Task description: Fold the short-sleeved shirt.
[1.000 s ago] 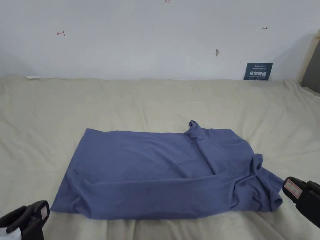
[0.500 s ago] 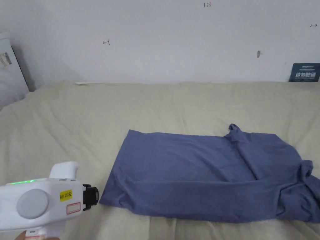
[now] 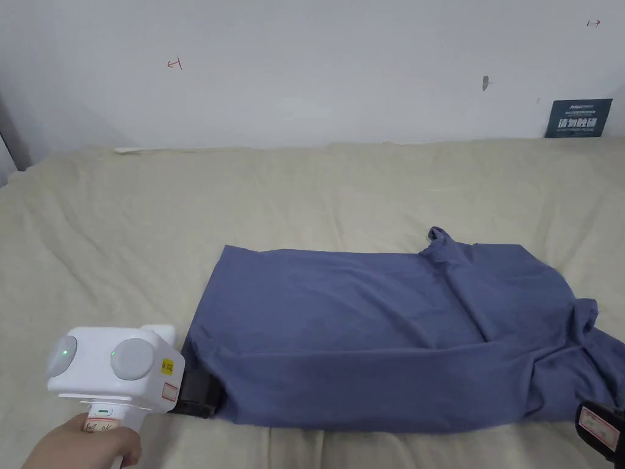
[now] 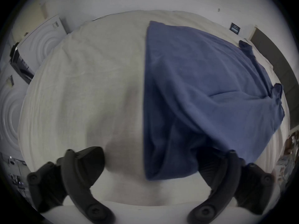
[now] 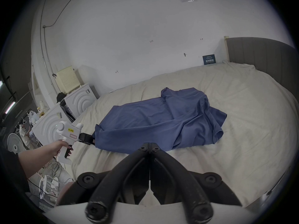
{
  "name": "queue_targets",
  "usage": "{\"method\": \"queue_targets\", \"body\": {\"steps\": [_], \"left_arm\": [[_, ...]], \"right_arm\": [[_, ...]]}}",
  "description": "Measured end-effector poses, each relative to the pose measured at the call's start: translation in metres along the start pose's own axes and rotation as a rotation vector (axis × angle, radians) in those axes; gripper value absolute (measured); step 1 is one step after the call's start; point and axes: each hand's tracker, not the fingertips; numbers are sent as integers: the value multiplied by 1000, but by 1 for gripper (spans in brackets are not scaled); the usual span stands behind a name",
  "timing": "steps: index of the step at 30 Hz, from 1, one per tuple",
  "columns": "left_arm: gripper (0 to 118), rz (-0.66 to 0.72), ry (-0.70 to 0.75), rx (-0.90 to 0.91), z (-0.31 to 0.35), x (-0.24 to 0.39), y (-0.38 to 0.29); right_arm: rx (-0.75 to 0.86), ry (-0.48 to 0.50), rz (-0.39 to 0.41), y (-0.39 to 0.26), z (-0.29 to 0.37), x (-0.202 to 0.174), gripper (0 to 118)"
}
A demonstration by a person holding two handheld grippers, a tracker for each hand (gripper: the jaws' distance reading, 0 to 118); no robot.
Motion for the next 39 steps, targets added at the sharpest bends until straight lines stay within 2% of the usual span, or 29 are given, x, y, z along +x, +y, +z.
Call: {"method": "queue_targets", "body": {"steps": [1, 6, 8, 10, 13, 14, 15, 16, 17, 21, 24, 25, 27, 28, 29, 30, 31, 35, 39], "left_arm": [[106, -27, -4, 19, 4, 3, 0], [51, -154, -14, 30, 14, 17, 0], [14, -171, 1, 42, 17, 16, 2], [11, -117, -37, 45, 21, 8, 5], [10, -12, -108, 59, 32, -3, 5], [10, -11, -112, 67, 35, -4, 4], [10, -1, -117, 79, 39, -5, 4], [10, -3, -123, 78, 43, -6, 4], [10, -5, -124, 84, 45, -5, 4], [10, -5, -128, 95, 51, 0, 4], [10, 8, -129, 84, 48, 0, 4], [10, 14, -130, 75, 46, 0, 4], [10, 17, -127, 55, 41, 1, 2], [10, 16, -124, 48, 38, 1, 2], [10, 16, -124, 39, 36, 1, 1], [10, 18, -126, 34, 34, 1, 0], [10, 21, -129, 32, 33, 1, -1], [10, 52, -124, 57, 34, -5, -1], [10, 49, -128, 101, 57, -8, -3]], "right_arm": [[-2, -2, -3, 0, -2, 2, 0], [-6, -11, -31, 5, -10, 15, 0], [11, -16, -38, 12, -12, 28, 0], [37, -43, -16, 29, -12, 43, 0], [37, -146, 0, 65, -19, 74, 1], [-13, -171, -18, 78, -29, 91, 20], [-87, -180, -42, 91, -41, 106, 51], [-181, -188, -66, 100, -56, 122, 87], [-283, -188, -92, 106, -73, 136, 100], [-528, -250, -190, 101, -126, 164, 99], [-592, -266, -235, 87, -155, 175, 99], [-595, -272, -221, 85, -161, 175, 97], [-608, -276, -162, 78, -170, 166, 80], [-597, -268, -120, 77, -171, 161, 80], [-587, -284, -66, 76, -173, 156, 39], [-570, -341, -7, 76, -173, 154, 4], [-570, -299, -45, 75, -171, 152, 4], [-549, -260, -54, 83, -152, 159, 4], [-489, -218, -102, 99, -115, 154, 4]]}}
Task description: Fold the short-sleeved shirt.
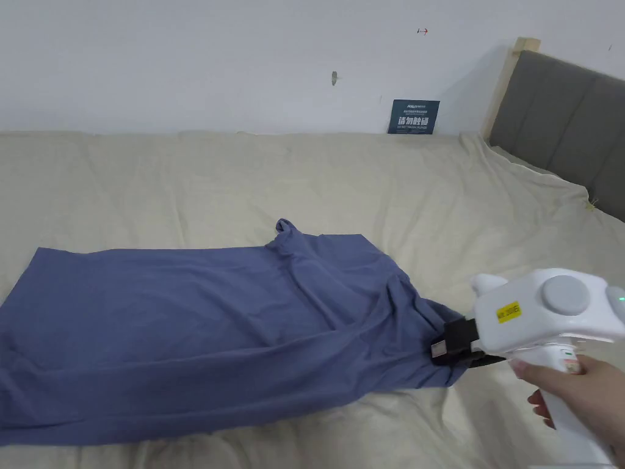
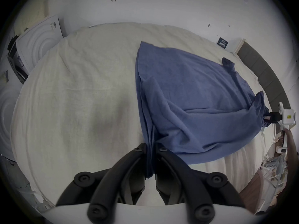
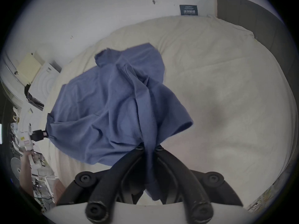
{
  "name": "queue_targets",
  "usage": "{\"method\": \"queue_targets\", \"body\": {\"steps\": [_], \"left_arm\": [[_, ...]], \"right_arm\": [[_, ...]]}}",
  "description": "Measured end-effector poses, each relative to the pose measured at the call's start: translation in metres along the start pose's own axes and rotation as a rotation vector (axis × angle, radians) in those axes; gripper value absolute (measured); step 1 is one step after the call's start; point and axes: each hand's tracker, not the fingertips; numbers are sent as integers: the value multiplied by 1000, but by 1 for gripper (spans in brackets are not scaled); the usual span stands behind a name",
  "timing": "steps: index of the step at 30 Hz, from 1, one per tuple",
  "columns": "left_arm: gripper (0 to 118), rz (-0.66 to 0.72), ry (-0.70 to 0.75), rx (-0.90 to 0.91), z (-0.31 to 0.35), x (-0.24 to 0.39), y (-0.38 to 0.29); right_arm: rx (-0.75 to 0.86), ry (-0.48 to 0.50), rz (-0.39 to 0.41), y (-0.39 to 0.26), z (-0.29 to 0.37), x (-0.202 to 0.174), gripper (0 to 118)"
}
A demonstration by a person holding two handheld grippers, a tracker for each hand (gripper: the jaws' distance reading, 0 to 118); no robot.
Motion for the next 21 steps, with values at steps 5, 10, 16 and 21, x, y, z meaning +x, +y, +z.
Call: {"method": "queue_targets", "body": {"steps": [5, 10, 16, 21], "left_arm": [[10, 4, -19, 65, 45, 1, -4], [10, 28, -56, 96, 87, -1, -24], [10, 96, -120, 44, 110, -4, -91], [10, 127, -62, -20, 74, -16, -142]], "right_arm": [[39, 52, 6, -15, 55, -8, 4], [61, 70, 26, -36, 100, -11, 4], [2, 88, -33, -95, 122, 12, 4], [-45, 62, -68, -145, 85, 37, 4]]}}
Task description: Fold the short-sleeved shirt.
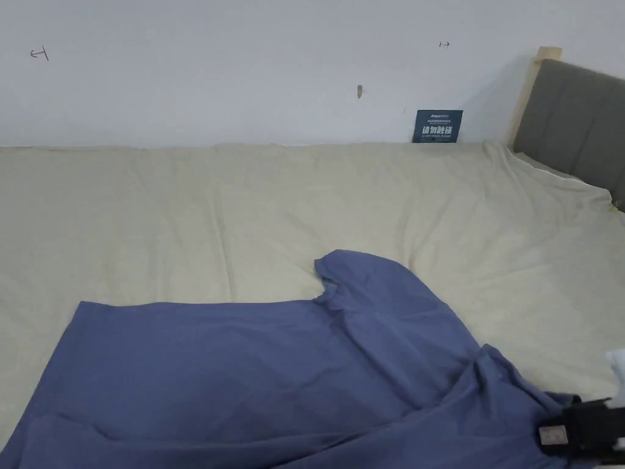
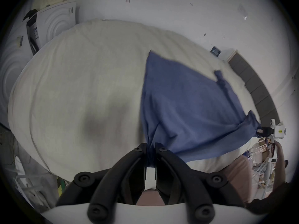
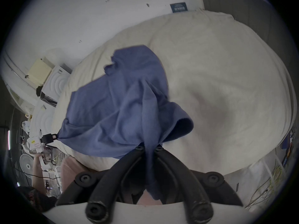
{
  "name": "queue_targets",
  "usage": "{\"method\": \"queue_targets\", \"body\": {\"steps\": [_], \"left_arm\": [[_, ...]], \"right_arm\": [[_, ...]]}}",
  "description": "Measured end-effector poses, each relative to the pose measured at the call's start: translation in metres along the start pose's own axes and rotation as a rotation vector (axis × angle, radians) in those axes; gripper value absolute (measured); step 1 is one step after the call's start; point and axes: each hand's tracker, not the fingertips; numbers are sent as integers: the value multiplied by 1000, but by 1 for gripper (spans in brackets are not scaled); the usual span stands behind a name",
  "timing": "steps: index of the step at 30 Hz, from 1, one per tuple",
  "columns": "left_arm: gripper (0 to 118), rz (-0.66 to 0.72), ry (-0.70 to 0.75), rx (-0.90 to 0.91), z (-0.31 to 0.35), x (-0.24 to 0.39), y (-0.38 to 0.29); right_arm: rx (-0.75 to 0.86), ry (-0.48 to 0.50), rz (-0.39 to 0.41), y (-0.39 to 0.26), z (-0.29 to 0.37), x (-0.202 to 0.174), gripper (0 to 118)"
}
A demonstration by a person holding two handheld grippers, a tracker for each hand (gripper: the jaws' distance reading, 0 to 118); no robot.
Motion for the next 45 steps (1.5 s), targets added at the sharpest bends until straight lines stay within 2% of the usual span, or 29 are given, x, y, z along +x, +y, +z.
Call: {"method": "queue_targets", "body": {"steps": [4, 5, 6, 7, 8, 9, 11, 12, 14, 16, 19, 20, 21, 22, 23, 24, 25, 26, 27, 30, 33, 35, 37, 43, 45], "left_arm": [[10, 12, 41, -29, -22, -8, -13], [10, 10, 40, -27, -22, -9, -14], [10, 18, 38, -19, -20, -9, -14], [15, 25, 37, -5, -18, -9, -13], [30, 25, 51, 12, -14, -10, -10], [52, 21, 91, 34, -11, -9, -8], [108, 12, 134, 69, -5, -9, -4], [118, 20, 148, 74, 0, -10, -5], [118, 23, 137, 125, 16, -9, -1], [118, 43, 107, 160, 34, -3, 0], [118, 54, 13, 245, 59, 12, 5], [117, 44, -28, 256, 68, 19, 4], [111, 21, -70, 288, 75, 27, 4], [99, -9, -97, 345, 81, 36, 1], [66, -44, -113, 394, 87, 45, 0], [31, -77, -128, 435, 92, 54, -3], [0, -108, -120, 453, 92, 62, -5], [0, -137, -99, 467, 91, 71, -6], [0, -144, -85, 482, 90, 78, -8], [0, -131, -141, 536, 91, 84, -16], [0, -141, -66, 604, 96, 94, -13], [0, -172, -68, 623, 98, 98, 5], [0, -184, -56, 602, 86, 97, 43], [0, -133, -32, 215, -22, 65, 201], [0, -117, -17, 239, -61, 59, 238]], "right_arm": [[-20, -13, -15, -15, -30, 12, 4], [-16, -21, -17, -16, -32, 10, 7], [-5, -28, -22, -17, -29, 8, 15], [7, -50, -24, -16, -28, 8, 36], [29, -144, -16, -14, -23, 7, 77], [51, -198, 0, -14, -19, 6, 98], [118, -257, 10, -14, -2, 6, 102], [160, -254, 4, -13, 9, 4, 102], [251, -221, -13, -14, 33, -4, 102], [334, -148, -14, -15, 55, -16, 102], [417, -53, 7, -18, 78, -45, 102], [431, -19, 31, -19, 82, -58, 102], [458, 23, 64, -23, 85, -70, 101], [496, 49, 91, -27, 86, -82, 97], [527, 76, 117, -31, 85, -94, 77], [552, 109, 140, -35, 84, -106, 43], [567, 134, 155, -38, 81, -115, 0], [587, 145, 174, -41, 77, -124, 0], [632, 105, 185, -47, 71, -131, 0], [638, 170, 227, -58, 60, -149, 0], [640, 138, 263, -51, 61, -162, 0], [643, 136, 266, -40, 64, -163, 0], [622, 153, 272, -29, 61, -164, 0], [530, 195, 222, 5, 33, -160, 0], [505, 207, 201, 13, 23, -157, 0]]}}
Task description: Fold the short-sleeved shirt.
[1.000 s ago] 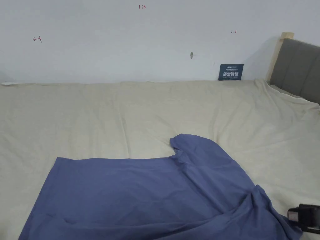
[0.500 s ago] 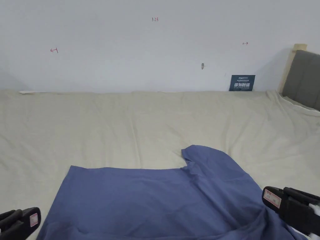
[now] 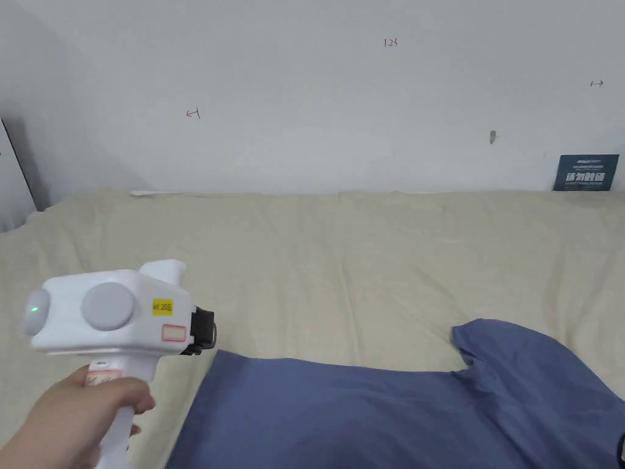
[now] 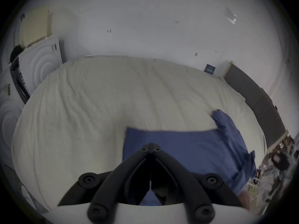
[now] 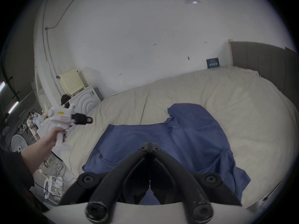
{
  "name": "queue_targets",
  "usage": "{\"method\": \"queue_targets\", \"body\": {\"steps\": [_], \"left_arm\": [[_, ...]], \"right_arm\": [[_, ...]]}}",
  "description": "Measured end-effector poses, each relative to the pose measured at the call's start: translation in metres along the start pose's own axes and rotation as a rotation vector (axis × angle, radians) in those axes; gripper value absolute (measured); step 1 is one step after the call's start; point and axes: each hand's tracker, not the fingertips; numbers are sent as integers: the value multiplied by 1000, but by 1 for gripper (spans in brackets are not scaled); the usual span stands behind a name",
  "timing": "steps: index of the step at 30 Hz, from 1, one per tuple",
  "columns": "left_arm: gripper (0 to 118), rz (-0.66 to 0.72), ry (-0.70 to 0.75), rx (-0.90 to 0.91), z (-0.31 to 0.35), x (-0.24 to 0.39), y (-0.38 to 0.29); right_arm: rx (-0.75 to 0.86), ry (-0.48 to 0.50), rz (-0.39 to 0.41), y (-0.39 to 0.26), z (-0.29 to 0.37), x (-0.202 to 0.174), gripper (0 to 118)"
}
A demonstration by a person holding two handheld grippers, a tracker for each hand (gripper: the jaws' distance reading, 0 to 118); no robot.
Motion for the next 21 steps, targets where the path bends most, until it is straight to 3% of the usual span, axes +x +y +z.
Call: {"method": "queue_targets", "body": {"steps": [1, 4, 5, 10, 15, 19, 21], "left_arm": [[8, -11, 27, -21, -21, -3, 10], [107, -11, 15, -103, -68, -9, 25], [117, -11, 29, -153, -86, -12, 27], [116, -33, 63, -270, -150, -32, 32], [110, -44, 75, -315, -147, -32, 9], [60, -189, 122, -275, -129, -17, -8], [24, -229, 134, -253, -122, -9, -11]], "right_arm": [[-11, 5, -9, 0, -6, 3, 0], [-49, 13, -33, 0, -24, 8, 0], [-60, 13, -37, 0, -30, 10, 0], [-112, 19, -35, 0, -54, 16, 0], [-163, 3, -34, -7, -71, 19, 0], [-195, 7, -37, -14, -76, 17, 0], [-206, 7, -30, -16, -78, 14, 0]]}}
